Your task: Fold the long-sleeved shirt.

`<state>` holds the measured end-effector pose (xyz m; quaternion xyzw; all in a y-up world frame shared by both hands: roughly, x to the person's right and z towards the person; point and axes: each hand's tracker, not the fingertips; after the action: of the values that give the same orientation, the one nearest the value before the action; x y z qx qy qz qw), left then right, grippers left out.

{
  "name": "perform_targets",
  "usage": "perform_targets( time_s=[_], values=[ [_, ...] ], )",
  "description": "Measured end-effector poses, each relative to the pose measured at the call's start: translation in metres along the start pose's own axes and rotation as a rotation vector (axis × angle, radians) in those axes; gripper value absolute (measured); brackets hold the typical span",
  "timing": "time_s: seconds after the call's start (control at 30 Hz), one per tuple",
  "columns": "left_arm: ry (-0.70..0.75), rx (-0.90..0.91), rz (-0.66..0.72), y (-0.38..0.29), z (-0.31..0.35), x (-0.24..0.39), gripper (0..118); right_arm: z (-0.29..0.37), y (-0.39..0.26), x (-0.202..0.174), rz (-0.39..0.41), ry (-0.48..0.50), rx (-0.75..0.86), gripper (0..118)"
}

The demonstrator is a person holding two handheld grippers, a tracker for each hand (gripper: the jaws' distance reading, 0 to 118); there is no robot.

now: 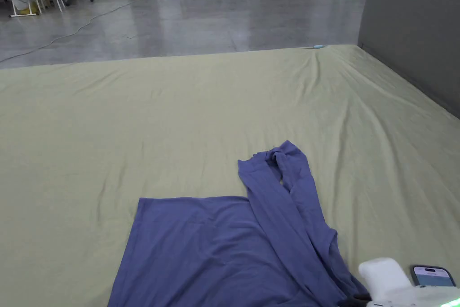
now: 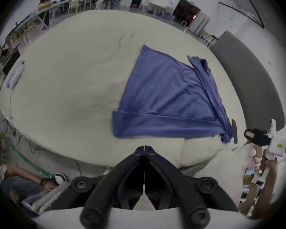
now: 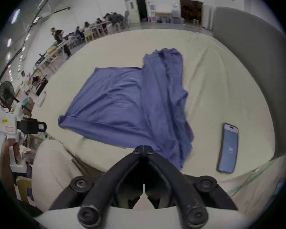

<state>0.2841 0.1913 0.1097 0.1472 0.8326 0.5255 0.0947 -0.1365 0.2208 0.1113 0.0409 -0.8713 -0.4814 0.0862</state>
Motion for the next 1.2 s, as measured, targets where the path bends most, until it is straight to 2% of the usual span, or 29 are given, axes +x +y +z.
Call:
perform_targets(
  time_s=[0.1, 0.17, 0.2, 0.23, 0.3, 0.33, 0.37, 0.4, 0.5, 0.53, 0.6, 0.7, 0.73, 0.77, 0.8, 0.83, 0.87, 0.9, 1.0, 1.1, 1.2],
  values=[
    [0.011, 0.068, -0.070, 0.017, 0.013, 0.014, 0, -0.017, 0.048, -0.004, 0.039, -0.003, -0.005, 0],
    [0.025, 0.114, -0.110, 0.039, 0.023, 0.019, 0, -0.025, 0.093, -0.004, 0.091, -0.034, 0.077, 0],
    [0.026, 0.130, -0.122, 0.043, 0.025, 0.024, 0, -0.035, 0.120, -0.004, 0.083, -0.023, 0.096, 1],
    [0.027, 0.143, -0.125, 0.047, 0.026, 0.028, 0, -0.047, 0.143, -0.003, 0.064, -0.014, 0.111, 26],
    [0.026, 0.158, -0.129, 0.062, 0.030, 0.031, 0, -0.083, 0.198, -0.001, 0.049, -0.002, 0.090, 118],
    [0.026, 0.161, -0.132, 0.065, 0.029, 0.032, 0, -0.105, 0.220, -0.001, 0.028, -0.012, 0.041, 117],
    [0.030, 0.166, -0.137, 0.069, 0.027, 0.035, 0, -0.131, 0.245, 0.003, -0.018, -0.004, 0.078, 118],
    [0.033, 0.168, -0.138, 0.073, 0.025, 0.036, 0, -0.166, 0.271, 0.004, -0.004, -0.008, 0.020, 118],
    [0.040, 0.173, -0.145, 0.087, 0.020, 0.035, 0, -0.247, 0.323, 0.008, -0.039, -0.054, -0.116, 117],
    [0.049, 0.171, -0.148, 0.091, 0.016, 0.035, 0, -0.239, 0.323, 0.005, -0.051, -0.058, -0.138, 113],
    [0.064, 0.166, -0.153, 0.100, 0.012, 0.032, 0, -0.276, 0.334, 0.006, -0.070, -0.112, -0.202, 100],
    [0.067, 0.139, -0.156, 0.107, 0.005, 0.028, 0, -0.311, 0.331, 0.007, -0.099, -0.191, -0.261, 93],
    [0.064, 0.133, -0.157, 0.108, 0.003, 0.026, 0, -0.317, 0.329, 0.009, -0.110, -0.193, -0.270, 86],
    [0.061, 0.128, -0.159, 0.109, 0.000, 0.024, 0, -0.322, 0.325, 0.012, -0.121, -0.189, -0.284, 69],
    [0.062, 0.123, -0.161, 0.110, -0.002, 0.023, 0, -0.335, 0.325, 0.017, -0.131, -0.200, -0.316, 38],
    [0.063, 0.118, -0.163, 0.108, -0.002, 0.022, 0, -0.333, 0.325, 0.020, -0.133, -0.186, -0.304, 36],
    [0.066, 0.113, -0.163, 0.109, -0.004, 0.021, 0, -0.324, 0.326, 0.020, -0.143, -0.181, -0.262, 28],
    [0.066, 0.110, -0.160, 0.110, -0.005, 0.018, 0, -0.317, 0.327, 0.016, -0.133, -0.175, -0.239, 0],
    [0.047, 0.106, -0.146, 0.107, -0.002, 0.019, 0, -0.290, 0.325, 0.007, -0.127, -0.140, -0.220, 0],
    [0.032, 0.108, -0.148, 0.102, 0.002, 0.022, 0, -0.245, 0.333, 0.007, -0.045, -0.098, -0.144, 0],
    [0.013, 0.119, -0.148, 0.101, 0.009, 0.022, 0, -0.177, 0.324, 0.006, -0.001, -0.032, -0.059, 0]
  ],
)
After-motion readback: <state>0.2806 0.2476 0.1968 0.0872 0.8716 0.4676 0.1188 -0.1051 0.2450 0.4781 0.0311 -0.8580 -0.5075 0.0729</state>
